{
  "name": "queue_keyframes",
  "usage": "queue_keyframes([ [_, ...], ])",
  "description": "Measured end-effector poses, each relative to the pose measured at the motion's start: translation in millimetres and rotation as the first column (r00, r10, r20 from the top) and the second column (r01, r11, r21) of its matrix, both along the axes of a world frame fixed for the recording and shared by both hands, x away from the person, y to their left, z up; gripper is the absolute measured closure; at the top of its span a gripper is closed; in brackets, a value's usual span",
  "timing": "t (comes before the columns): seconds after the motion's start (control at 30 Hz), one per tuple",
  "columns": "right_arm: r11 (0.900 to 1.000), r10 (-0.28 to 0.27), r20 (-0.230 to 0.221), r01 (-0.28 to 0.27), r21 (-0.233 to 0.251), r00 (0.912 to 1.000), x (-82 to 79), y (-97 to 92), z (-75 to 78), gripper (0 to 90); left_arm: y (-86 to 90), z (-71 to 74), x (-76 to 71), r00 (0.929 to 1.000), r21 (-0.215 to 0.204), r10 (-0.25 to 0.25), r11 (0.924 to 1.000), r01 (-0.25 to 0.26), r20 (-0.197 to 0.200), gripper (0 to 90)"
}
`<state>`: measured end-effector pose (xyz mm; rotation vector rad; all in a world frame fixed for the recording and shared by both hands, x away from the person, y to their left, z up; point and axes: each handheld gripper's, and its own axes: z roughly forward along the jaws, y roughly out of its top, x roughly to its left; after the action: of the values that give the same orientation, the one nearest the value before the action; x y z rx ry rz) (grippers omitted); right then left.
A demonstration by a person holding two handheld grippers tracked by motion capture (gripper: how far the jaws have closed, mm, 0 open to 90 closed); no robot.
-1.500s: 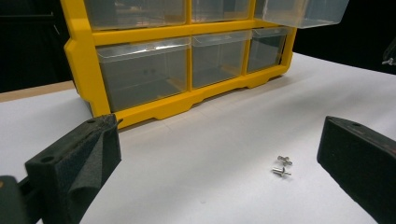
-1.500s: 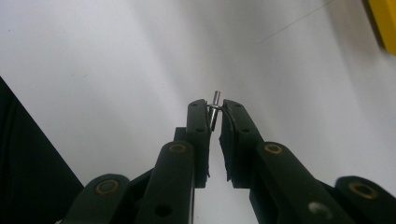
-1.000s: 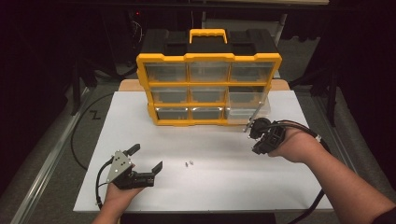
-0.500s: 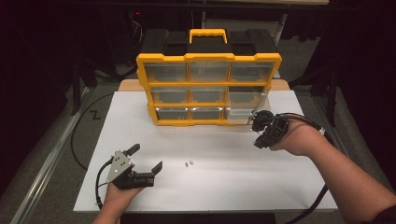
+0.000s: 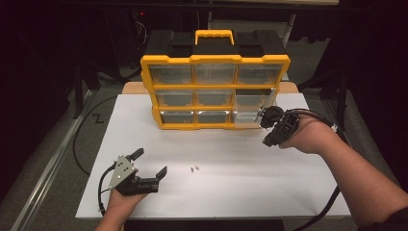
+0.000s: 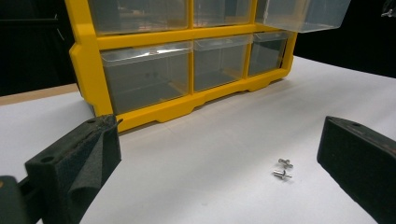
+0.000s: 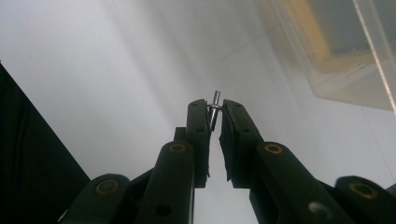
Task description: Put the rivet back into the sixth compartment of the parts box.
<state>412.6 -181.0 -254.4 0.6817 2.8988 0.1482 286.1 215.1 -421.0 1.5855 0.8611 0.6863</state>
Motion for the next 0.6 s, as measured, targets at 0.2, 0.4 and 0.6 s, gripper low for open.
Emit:
queue_keyframes([
  [0.2, 1.0000, -0.001, 0.005, 0.001, -0.003, 1.0000, 1.8, 2.6, 6.5, 84.1, 0.1, 0.0, 0.0, 1.0000, -0.001, 0.000, 1.0000, 0.000, 0.001, 0.4],
  [0.4, 0.9999, 0.003, 0.010, -0.003, -0.012, 0.9999, 4.5, 4.3, 11.5, 84.0, 0.4, 0.1, -0.2, 1.0000, -0.001, -0.001, 1.0000, 0.001, 0.001, 0.4],
  [0.6, 0.9999, 0.002, 0.015, -0.002, -0.015, 0.9999, 6.6, 5.8, 18.0, 84.1, 0.5, 0.1, -0.1, 1.0000, -0.001, -0.002, 1.0000, 0.002, 0.000, 0.4],
])
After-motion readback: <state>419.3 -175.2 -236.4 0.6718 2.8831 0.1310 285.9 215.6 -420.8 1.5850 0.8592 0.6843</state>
